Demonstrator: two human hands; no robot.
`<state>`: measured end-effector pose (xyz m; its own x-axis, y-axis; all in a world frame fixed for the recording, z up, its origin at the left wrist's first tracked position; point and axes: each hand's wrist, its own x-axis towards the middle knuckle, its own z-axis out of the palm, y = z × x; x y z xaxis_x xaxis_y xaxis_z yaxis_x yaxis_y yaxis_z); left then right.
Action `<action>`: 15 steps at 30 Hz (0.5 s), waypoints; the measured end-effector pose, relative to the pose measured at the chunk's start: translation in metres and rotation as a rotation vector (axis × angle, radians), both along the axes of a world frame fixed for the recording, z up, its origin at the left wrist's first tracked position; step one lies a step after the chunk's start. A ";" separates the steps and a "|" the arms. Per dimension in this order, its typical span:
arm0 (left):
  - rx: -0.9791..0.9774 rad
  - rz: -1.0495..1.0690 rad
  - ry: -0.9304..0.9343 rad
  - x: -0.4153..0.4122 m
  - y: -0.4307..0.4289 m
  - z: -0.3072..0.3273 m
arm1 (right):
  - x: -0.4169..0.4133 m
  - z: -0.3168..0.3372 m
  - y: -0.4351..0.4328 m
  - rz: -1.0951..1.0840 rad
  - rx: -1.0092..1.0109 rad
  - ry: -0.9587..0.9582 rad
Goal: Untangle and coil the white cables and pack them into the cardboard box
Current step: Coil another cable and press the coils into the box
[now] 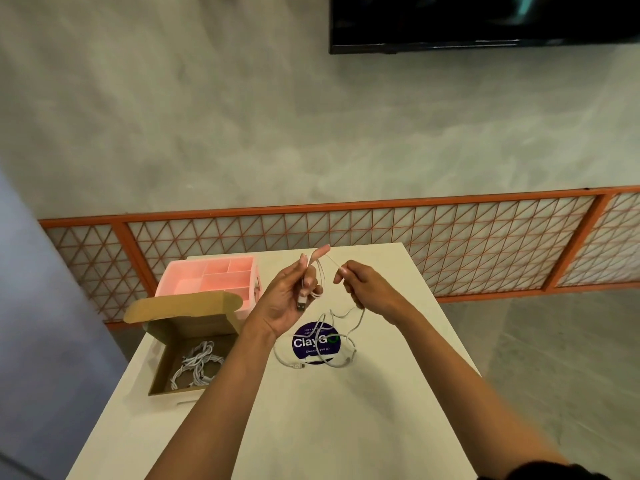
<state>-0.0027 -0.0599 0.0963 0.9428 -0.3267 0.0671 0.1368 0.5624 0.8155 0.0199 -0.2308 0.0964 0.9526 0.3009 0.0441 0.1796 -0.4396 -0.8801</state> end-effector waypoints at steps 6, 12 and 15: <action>-0.037 0.146 0.030 0.010 0.000 0.003 | -0.014 -0.009 0.014 0.207 -0.212 0.281; 0.333 0.215 -0.042 0.014 0.007 -0.005 | -0.024 0.013 0.022 0.403 -0.485 0.208; 0.469 0.209 -0.098 0.009 0.004 -0.009 | -0.026 0.029 0.023 0.480 -0.569 0.139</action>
<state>0.0068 -0.0560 0.0875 0.9877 -0.1485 0.0497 -0.0286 0.1407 0.9896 -0.0062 -0.2080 0.1252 0.6963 0.6248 -0.3532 0.3697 -0.7341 -0.5696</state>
